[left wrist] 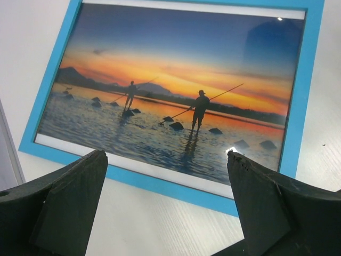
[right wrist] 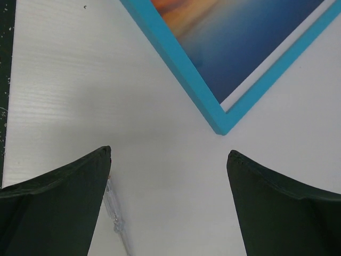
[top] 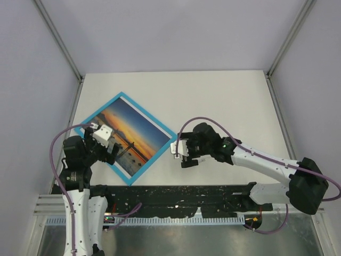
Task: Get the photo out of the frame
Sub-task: Turn over the photo frame at the center of the board.
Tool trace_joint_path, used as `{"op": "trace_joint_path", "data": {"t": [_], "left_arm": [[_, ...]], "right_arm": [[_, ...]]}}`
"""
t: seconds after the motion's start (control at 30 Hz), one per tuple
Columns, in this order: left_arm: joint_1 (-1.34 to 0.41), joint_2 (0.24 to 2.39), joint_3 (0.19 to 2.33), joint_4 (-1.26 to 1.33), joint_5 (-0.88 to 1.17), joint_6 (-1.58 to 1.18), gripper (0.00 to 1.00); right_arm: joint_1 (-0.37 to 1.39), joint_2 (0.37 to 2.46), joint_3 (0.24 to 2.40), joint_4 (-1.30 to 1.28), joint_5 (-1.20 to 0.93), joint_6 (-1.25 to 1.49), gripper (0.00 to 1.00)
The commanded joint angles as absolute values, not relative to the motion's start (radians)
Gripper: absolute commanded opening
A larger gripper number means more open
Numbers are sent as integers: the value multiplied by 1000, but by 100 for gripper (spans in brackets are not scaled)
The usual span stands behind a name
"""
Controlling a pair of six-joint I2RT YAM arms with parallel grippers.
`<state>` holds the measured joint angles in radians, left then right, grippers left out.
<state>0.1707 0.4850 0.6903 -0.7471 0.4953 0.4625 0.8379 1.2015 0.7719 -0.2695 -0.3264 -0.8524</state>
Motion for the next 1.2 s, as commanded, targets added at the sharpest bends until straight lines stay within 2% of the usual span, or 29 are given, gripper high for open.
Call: {"op": "trace_joint_path", "data": {"t": [0.0,0.33,0.6,0.9,1.17], "left_arm": [[166,492,669,-735,417,468,100],[166,480,606,-681,345,411,100],[166,430,584,-677,333,407,100],[166,425,575,-673,345,407,100],[166,411,571,-673,350,408,100]], "right_arm": [[865,1310,851,-193,-357,-1008,91],[867,1672,1169,-339,-466,-1031,89],[867,1911,1495,-664,-503,-1089,68],[870,1970,1522,-716,-525,-1120,68],[877,2049,1560,-675,-454,-1097,67]]}}
